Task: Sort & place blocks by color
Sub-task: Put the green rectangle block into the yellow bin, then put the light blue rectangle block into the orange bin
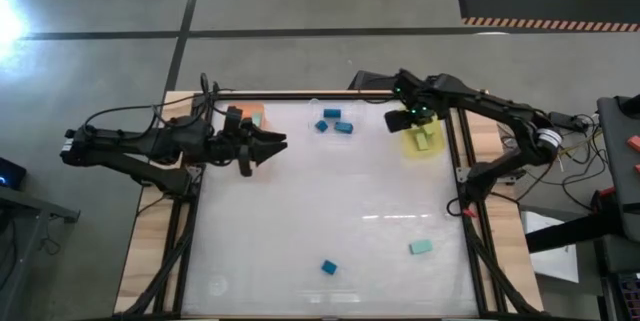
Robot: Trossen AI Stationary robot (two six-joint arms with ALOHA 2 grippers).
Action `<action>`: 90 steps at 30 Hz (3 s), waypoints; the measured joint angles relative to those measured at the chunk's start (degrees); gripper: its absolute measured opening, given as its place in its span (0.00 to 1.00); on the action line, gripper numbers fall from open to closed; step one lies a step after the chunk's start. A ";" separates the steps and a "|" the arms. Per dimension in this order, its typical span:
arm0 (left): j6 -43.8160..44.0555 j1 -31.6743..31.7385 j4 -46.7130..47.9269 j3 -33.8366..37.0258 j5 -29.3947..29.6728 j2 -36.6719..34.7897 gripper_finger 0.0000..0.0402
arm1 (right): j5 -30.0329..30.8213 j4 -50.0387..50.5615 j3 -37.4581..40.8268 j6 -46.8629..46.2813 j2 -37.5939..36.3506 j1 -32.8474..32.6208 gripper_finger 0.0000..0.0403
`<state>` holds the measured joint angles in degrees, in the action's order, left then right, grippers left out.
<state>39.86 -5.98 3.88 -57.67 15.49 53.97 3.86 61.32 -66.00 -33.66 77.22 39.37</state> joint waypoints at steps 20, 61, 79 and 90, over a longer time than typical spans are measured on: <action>0.02 0.39 0.00 0.00 1.80 0.05 0.42 | -4.78 -6.84 13.17 -5.40 -3.99 5.58 0.31; -0.20 0.39 0.01 0.00 3.93 0.12 0.42 | -2.65 -12.26 18.53 -8.25 -3.92 5.51 0.44; -1.64 0.39 0.09 0.00 3.91 0.12 0.42 | -13.07 -1.55 2.82 -6.80 -4.91 2.08 0.44; -4.32 0.39 0.12 0.00 3.91 0.14 0.42 | -15.96 -2.19 -3.47 -13.33 -5.54 -18.15 0.43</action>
<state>35.54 -5.58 4.01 -57.67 19.40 54.11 -12.10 59.13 -69.47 -46.99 71.68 21.23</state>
